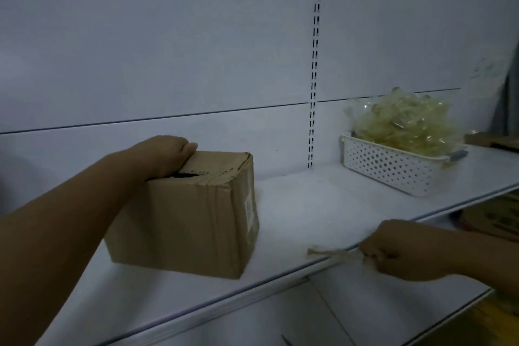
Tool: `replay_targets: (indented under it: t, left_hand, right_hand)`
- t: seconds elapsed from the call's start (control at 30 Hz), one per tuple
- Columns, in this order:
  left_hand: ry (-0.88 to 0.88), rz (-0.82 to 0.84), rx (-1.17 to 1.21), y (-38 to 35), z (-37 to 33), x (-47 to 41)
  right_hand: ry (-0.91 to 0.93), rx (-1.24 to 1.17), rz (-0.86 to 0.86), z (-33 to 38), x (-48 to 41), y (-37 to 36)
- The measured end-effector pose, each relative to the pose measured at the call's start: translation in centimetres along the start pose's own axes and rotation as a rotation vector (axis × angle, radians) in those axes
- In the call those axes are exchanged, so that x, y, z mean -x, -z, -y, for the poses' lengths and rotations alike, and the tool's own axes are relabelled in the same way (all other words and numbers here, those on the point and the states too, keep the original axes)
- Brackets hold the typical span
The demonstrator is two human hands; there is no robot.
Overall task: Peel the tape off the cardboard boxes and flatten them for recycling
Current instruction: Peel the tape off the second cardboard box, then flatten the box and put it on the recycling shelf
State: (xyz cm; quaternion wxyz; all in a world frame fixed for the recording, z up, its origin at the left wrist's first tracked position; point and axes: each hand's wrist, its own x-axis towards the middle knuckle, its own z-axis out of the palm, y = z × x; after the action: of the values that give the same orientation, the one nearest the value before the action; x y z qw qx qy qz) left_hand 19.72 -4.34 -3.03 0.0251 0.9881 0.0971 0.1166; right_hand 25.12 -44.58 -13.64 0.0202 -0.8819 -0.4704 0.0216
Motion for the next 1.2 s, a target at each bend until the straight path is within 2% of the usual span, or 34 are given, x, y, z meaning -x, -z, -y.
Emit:
replay_targets:
  t: [0.03, 0.1, 0.17, 0.2, 0.23, 0.3, 0.37, 0.4, 0.47, 0.57, 0.63, 0.73, 0.8, 0.83, 0.87, 0.93, 1.0, 1.1, 1.13, 1.2]
  left_hand:
    - [-0.013, -0.057, -0.017, 0.4, -0.2, 0.2]
    - [-0.067, -0.294, -0.018, 1.9, -0.9, 0.5]
    - [-0.153, -0.529, 0.072, 4.3, -3.7, 0.6]
    - [-0.225, -0.575, 0.146, 5.3, -6.0, 0.4]
    - [-0.314, -0.536, 0.238, 6.0, -8.8, 0.3]
    - [-0.47, -0.22, 0.412, 5.8, -15.2, 0.3]
    - [-0.58, 0.072, 0.452, 3.6, -20.9, 0.1]
    - [-0.629, 0.112, 0.46, 2.2, -23.1, -0.2]
    - [-0.684, 0.069, 0.602, 0.0, -26.3, -1.4]
    - [-0.657, -0.015, 0.77, -1.0, -29.9, -3.7]
    - [-0.57, -0.117, 0.841, -1.0, -31.7, -6.4]
    - [-0.372, -0.237, 1.042, -0.8, -34.0, -10.9]
    - [-0.296, -0.3, 1.064, -1.2, -35.7, -13.8]
    - [-0.274, -0.325, 1.037, -1.6, -36.7, -15.0]
    - [-0.256, -0.336, 0.999, -2.1, -37.6, -16.1]
    - [-0.245, -0.258, 0.913, -3.3, -39.2, -18.2]
    - [-0.232, -0.121, 0.745, -4.8, -40.3, -19.9]
    - [-0.141, -0.01, 0.593, -7.5, -41.2, -21.7]
    - [-0.123, 0.044, 0.615, -8.3, -41.2, -22.1]
    - [-0.109, 0.17, 0.808, -9.6, -41.0, -22.8]
  right_hand:
    - [0.004, -0.026, -0.103, -0.7, 0.0, 0.9]
    - [0.016, -0.079, -0.313, -1.8, -0.3, 3.1]
    - [0.023, -0.125, -0.435, -2.6, -1.0, 5.0]
    - [0.027, -0.157, -0.466, -2.9, -1.3, 5.9]
    - [0.032, -0.197, -0.489, -3.2, -1.6, 6.7]
    - [0.053, -0.286, -0.533, -3.8, -1.9, 7.8]
    - [0.066, -0.388, -0.573, -4.6, -1.6, 8.6]
    - [0.062, -0.456, -0.576, -5.2, -1.4, 8.8]
    - [0.051, -0.633, -0.564, -7.0, -0.5, 9.3]
    - [0.045, -0.81, -0.543, -10.8, 1.4, 10.3]
    - [0.054, -0.864, -0.536, -13.4, 2.6, 11.4]
    - [0.108, -1.002, -0.766, -17.5, 4.0, 13.8]
    - [0.138, -1.187, -0.93, -20.2, 4.5, 15.4]
    - [0.116, -1.193, -0.969, -21.4, 4.4, 15.7]
    - [0.054, -1.119, -0.994, -22.4, 4.1, 15.8]
    - [-0.137, -0.831, -0.999, -24.1, 3.6, 15.0]
    - [-0.249, -0.431, -0.82, -25.1, 3.0, 13.5]
    - [-0.189, -0.073, -0.501, -26.0, 1.9, 10.4]
    - [-0.174, -0.017, -0.44, -26.2, 1.7, 9.5]
    - [-0.157, 0.02, -0.368, -26.5, 1.8, 8.2]
